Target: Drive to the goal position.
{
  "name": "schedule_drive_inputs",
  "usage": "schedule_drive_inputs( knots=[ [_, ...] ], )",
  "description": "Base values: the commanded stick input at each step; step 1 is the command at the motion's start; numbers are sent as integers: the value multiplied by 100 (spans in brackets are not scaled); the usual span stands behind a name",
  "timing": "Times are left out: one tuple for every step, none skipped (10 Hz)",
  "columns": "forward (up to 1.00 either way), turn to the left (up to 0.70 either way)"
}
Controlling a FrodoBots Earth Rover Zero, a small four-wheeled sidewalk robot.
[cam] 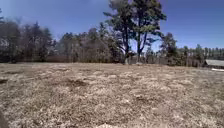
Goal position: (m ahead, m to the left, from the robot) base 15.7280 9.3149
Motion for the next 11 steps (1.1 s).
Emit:
schedule_drive_inputs(
  knots=[
    [70, 0],
    [70, 0],
    [70, 0],
    [70, 0],
    [70, 0],
    [70, 0],
    [70, 0],
    [70, 0],
    [70, 0],
    [70, 0],
    [70, 0]
  ],
)
